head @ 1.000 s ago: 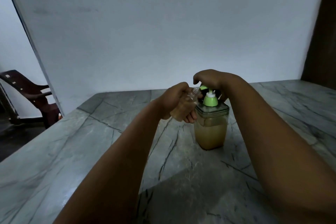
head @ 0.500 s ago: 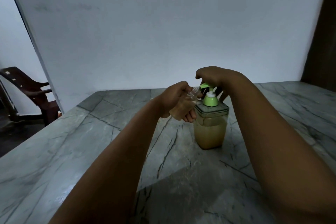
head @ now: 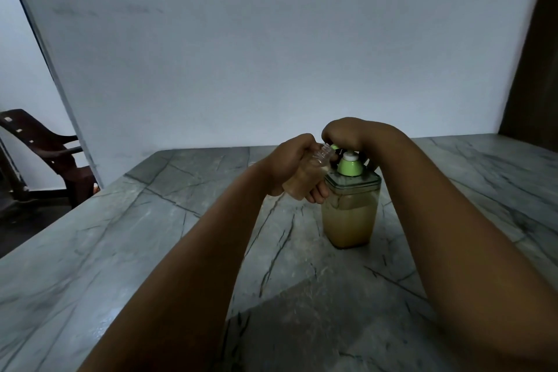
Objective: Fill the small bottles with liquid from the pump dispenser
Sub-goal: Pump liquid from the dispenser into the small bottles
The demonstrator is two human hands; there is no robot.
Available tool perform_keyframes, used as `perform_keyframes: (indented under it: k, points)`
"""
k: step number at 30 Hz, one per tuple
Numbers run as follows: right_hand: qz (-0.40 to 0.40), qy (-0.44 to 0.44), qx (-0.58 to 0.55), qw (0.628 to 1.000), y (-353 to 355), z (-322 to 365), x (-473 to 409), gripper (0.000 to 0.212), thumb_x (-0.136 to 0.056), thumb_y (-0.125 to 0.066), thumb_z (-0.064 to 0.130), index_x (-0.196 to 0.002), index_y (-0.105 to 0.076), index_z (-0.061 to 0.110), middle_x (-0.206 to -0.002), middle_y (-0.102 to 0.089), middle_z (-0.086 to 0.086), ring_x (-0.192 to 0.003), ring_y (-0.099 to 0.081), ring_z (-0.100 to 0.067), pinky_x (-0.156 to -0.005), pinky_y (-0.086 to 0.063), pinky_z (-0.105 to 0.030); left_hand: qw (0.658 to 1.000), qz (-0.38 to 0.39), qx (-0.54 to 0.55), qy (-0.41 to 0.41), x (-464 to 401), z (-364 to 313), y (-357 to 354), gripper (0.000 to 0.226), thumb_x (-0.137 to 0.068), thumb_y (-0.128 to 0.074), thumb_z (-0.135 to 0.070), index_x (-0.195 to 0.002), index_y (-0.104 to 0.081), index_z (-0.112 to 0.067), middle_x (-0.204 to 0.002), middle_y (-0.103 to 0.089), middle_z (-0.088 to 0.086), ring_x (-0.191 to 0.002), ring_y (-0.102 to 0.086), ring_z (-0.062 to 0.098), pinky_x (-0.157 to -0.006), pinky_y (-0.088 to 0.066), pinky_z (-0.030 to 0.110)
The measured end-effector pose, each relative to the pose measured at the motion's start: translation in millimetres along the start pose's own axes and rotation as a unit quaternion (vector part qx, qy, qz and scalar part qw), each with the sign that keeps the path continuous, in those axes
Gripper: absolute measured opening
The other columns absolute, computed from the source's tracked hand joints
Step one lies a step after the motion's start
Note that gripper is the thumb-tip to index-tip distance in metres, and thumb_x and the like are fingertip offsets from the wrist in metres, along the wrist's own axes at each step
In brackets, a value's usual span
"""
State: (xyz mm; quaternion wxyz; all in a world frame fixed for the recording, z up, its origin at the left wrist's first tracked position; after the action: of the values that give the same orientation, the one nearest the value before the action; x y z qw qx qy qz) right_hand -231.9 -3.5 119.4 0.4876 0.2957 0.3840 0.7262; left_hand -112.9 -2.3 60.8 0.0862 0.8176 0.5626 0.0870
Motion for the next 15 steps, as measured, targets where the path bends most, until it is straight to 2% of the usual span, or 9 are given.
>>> perform_keyframes:
  k: [3,7,9,12,15]
  points:
    - [-0.004,-0.006,-0.016,1.000,0.3,-0.5,1.5,0.025,-0.091,-0.033,0.007,-0.069,-0.046,0.005,-0.065,-0.050,-0.010,-0.057,-0.039,-0.022,-0.061,-0.038,-0.027,1.000,-0.002,-0.004,0.004,0.3,1.3,0.1,0.056,-0.094,-0.016,-0.029,-0.088,-0.059,0.006,-0.063,-0.066,0.021,-0.055,-0.064,0.031,-0.054,-0.052,0.028]
    - [-0.023,-0.012,-0.073,0.997,6.7,-0.7,2.6,0.018,-0.096,-0.033,0.016,-0.083,-0.042,0.007,-0.066,-0.049,-0.011,-0.057,-0.041,-0.024,-0.062,-0.040,-0.030,1.000,-0.007,0.000,0.007,-1.0,3.1,2.6,0.055,-0.094,-0.017,-0.028,-0.109,-0.052,0.012,-0.063,-0.066,0.022,-0.055,-0.063,0.032,-0.054,-0.052,0.029]
    - [-0.021,-0.011,-0.073,0.997,6.3,0.7,3.0,0.016,-0.096,-0.034,0.017,-0.089,-0.043,0.006,-0.066,-0.049,-0.011,-0.058,-0.041,-0.023,-0.062,-0.040,-0.030,1.000,-0.007,-0.005,0.009,-1.4,3.5,3.3,0.055,-0.094,-0.017,-0.029,-0.112,-0.050,0.011,-0.063,-0.066,0.021,-0.055,-0.063,0.031,-0.055,-0.051,0.029]
    - [-0.012,-0.010,-0.045,0.999,2.7,0.8,3.1,0.023,-0.092,-0.034,0.009,-0.074,-0.046,0.002,-0.064,-0.049,-0.011,-0.056,-0.039,-0.023,-0.060,-0.040,-0.028,1.000,-0.007,-0.011,0.011,-2.5,2.9,3.3,0.060,-0.094,-0.016,-0.029,-0.117,-0.048,0.015,-0.063,-0.067,0.020,-0.055,-0.064,0.031,-0.056,-0.051,0.029]
    - [-0.012,-0.012,-0.022,1.000,0.3,1.3,4.2,0.029,-0.089,-0.036,0.009,-0.061,-0.044,0.007,-0.061,-0.047,-0.009,-0.054,-0.037,-0.022,-0.057,-0.036,-0.026,1.000,-0.015,-0.014,0.005,-2.3,2.8,3.5,0.062,-0.094,-0.016,-0.028,-0.121,-0.046,0.019,-0.063,-0.066,0.021,-0.055,-0.063,0.032,-0.057,-0.051,0.031]
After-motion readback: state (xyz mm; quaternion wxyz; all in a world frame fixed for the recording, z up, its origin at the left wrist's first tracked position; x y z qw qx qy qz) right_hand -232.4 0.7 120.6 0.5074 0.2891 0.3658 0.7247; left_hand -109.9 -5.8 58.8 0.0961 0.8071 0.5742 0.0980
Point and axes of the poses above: each hand's wrist, its own x-axis away from the middle knuckle, its own y-axis out of the back of the hand, z = x × y, the point moved 3 cm from there along -x, towards the middle knuckle
